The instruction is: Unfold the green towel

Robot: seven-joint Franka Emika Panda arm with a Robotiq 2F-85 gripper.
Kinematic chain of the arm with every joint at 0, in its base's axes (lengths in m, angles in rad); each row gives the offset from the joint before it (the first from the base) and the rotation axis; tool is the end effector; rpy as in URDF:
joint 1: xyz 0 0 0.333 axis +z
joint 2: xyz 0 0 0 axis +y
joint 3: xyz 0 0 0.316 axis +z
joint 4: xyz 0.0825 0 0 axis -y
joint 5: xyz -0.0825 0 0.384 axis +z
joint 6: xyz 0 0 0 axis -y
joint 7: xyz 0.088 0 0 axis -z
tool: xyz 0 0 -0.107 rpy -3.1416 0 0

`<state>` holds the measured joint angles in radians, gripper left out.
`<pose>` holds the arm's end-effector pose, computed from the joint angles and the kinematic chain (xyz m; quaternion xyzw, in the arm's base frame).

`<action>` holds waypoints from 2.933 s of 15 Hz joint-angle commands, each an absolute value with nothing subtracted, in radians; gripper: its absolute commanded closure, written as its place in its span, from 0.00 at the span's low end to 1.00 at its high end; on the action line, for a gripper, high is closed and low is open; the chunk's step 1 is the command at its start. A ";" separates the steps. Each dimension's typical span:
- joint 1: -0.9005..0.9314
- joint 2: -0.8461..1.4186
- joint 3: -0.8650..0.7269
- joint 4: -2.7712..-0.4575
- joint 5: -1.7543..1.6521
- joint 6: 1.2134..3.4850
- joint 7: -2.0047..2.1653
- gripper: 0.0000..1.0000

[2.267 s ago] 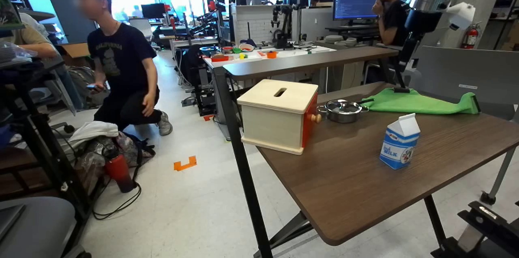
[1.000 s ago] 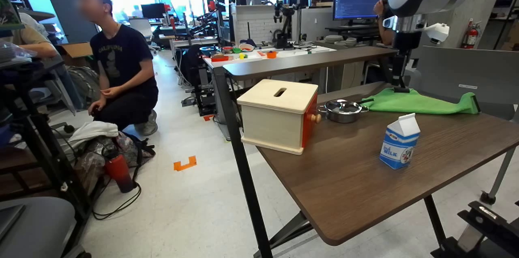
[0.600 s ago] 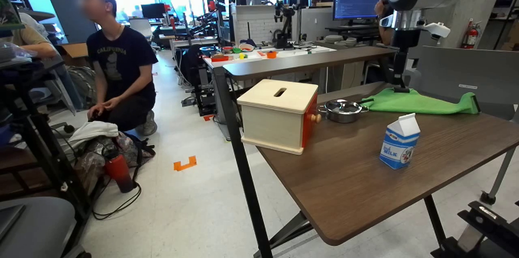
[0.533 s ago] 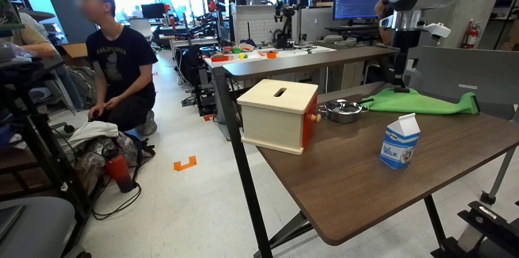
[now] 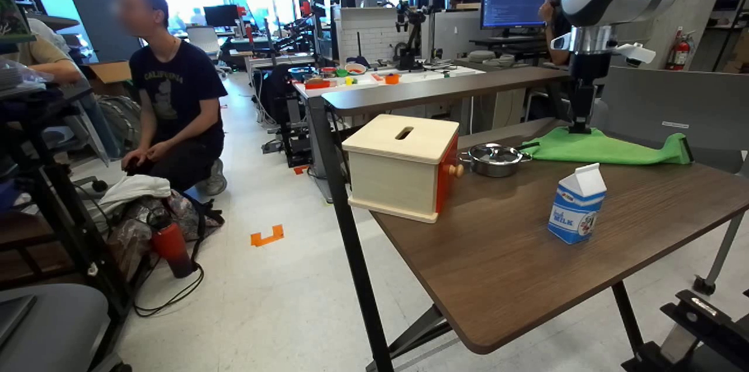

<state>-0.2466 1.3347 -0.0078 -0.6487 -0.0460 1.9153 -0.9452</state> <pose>0.7665 -0.1993 0.1357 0.9362 0.3489 -0.0423 0.0017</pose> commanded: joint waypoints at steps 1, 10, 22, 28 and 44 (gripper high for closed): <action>-0.256 1.371 0.000 -0.582 -0.040 1.892 -0.968 0.31; -0.253 1.369 0.001 -0.573 -0.040 1.901 -0.967 0.36; -0.253 1.373 0.001 -0.578 -0.039 1.903 -0.966 0.58; -0.252 1.373 0.002 -0.578 -0.038 1.910 -0.960 1.00; -0.247 1.309 -0.016 -0.650 -0.052 1.962 -0.904 0.99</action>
<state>-0.2463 1.3407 -0.0071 -0.6029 -0.0488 1.9232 -0.9297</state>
